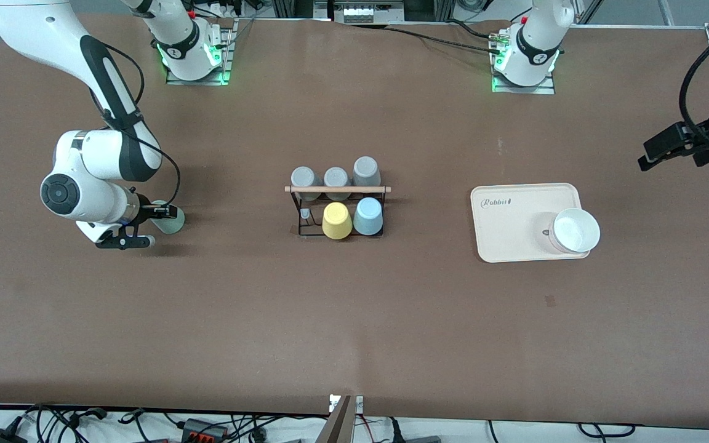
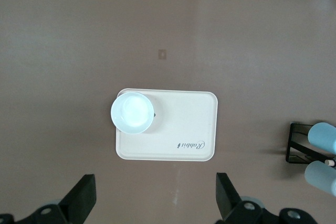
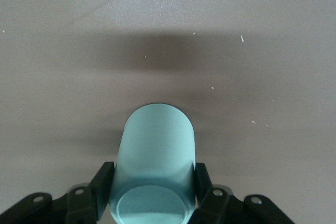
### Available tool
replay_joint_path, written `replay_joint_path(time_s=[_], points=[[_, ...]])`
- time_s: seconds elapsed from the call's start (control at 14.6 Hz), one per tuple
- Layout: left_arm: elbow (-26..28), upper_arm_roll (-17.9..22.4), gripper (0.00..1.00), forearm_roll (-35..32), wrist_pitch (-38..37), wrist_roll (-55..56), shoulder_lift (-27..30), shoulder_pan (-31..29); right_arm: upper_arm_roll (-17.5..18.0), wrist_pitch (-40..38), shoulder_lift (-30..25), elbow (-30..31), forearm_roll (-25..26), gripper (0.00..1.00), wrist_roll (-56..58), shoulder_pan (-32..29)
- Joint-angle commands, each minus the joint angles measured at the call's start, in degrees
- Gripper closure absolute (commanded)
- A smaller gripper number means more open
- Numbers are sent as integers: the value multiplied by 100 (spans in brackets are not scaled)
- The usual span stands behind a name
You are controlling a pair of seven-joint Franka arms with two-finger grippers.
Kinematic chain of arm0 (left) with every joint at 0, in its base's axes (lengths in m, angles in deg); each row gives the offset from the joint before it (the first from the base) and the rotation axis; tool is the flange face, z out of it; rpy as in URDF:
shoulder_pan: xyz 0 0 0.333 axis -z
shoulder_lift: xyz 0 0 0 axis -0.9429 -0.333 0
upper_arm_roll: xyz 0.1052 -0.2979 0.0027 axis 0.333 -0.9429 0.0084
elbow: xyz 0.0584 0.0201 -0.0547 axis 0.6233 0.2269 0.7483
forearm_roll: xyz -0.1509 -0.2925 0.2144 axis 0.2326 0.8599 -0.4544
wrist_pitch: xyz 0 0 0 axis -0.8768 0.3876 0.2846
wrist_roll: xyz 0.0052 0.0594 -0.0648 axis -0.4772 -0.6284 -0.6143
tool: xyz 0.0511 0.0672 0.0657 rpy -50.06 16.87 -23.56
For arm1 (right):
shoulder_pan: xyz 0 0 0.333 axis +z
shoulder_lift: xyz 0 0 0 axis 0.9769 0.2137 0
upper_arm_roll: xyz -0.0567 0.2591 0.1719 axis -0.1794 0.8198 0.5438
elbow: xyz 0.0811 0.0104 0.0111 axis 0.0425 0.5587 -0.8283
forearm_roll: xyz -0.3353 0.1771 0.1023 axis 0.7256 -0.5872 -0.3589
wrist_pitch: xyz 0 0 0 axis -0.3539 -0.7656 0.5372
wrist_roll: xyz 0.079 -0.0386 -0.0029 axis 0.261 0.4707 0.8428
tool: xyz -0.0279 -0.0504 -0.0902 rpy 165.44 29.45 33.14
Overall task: Hang scattered cups on rack with three cups
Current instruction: 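Lift and carry the teal cup with the right gripper to the rack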
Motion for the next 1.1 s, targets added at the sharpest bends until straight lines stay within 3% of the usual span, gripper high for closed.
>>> replay_joint_path(time_s=[0.0, 0.27, 0.48, 0.62, 1.03], points=[[558, 116, 0, 120, 89, -239, 437, 16, 29, -211, -69, -193, 74, 74, -175, -7], [630, -120, 0, 41, 151, -247, 491, -291, 55, -1702, -61, -1693, -23, 76, -210, 290], [551, -112, 0, -30, 151, -581, 456, -291, 55, -2075, 36, -2460, -259, 76, -560, 721], [550, -112, 0, -178, 142, -765, 429, -291, 55, -2093, 71, -2707, -602, 76, -885, 1054], [559, -77, 0, -197, 133, -810, 447, -291, 55, -2199, 141, -3173, -594, 76, -2466, 2022]])
